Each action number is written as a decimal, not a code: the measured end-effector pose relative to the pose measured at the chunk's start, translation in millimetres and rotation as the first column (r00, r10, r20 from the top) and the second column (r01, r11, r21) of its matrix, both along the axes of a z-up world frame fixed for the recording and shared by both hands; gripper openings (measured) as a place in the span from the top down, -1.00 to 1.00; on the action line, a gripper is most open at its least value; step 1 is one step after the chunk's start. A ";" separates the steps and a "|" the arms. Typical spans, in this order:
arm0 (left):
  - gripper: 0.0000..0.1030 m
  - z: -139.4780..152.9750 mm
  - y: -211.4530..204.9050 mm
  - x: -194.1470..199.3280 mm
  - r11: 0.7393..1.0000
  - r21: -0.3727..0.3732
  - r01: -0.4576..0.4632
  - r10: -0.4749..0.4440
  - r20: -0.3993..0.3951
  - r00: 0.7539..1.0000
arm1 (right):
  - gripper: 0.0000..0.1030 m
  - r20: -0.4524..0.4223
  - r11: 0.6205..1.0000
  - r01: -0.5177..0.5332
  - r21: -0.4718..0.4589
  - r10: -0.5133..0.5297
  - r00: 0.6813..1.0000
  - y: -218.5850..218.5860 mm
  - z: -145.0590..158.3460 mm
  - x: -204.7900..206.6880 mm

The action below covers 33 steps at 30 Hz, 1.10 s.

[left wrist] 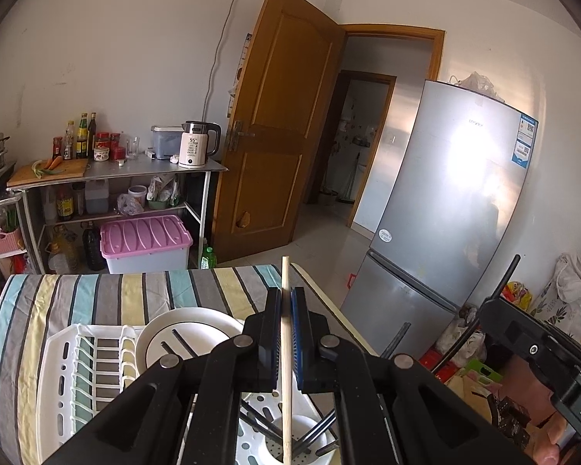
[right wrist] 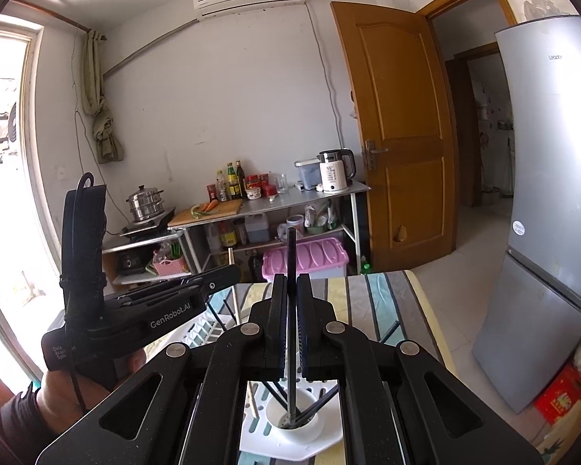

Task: Organize utensils
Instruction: 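Lower the left tool's wooden chopstick into the white cup while the right tool inserts its own, then open both tools and withdraw them from the cup toward the loose chopsticks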

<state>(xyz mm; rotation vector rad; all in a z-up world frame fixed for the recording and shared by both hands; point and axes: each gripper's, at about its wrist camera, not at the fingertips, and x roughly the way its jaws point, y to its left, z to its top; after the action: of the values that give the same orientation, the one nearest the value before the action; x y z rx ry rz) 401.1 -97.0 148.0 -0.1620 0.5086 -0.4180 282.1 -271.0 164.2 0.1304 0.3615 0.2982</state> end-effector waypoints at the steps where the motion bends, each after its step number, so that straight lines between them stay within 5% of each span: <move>1: 0.90 -3.8 -1.2 3.6 1.000 0.001 -0.005 0.005 -0.003 1.000 | 0.91 -0.005 1.000 0.001 0.000 -0.001 1.000 -0.4 -2.4 2.7; 20: 0.90 -78.5 4.2 18.3 0.999 -0.002 -0.034 0.034 -0.103 0.994 | 0.91 -0.128 1.000 0.026 0.000 -0.026 0.991 -8.4 -53.6 30.6; 33: 0.87 -83.9 10.9 12.7 0.998 0.033 -0.055 0.059 -0.133 0.989 | 0.90 -0.148 0.998 0.052 -0.022 -0.055 0.987 -15.2 -58.4 27.6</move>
<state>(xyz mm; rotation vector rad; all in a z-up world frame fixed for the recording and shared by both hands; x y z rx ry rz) 413.8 -86.1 64.1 -0.1772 0.6403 -0.3453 309.7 -286.2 105.8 0.1452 0.5074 0.2327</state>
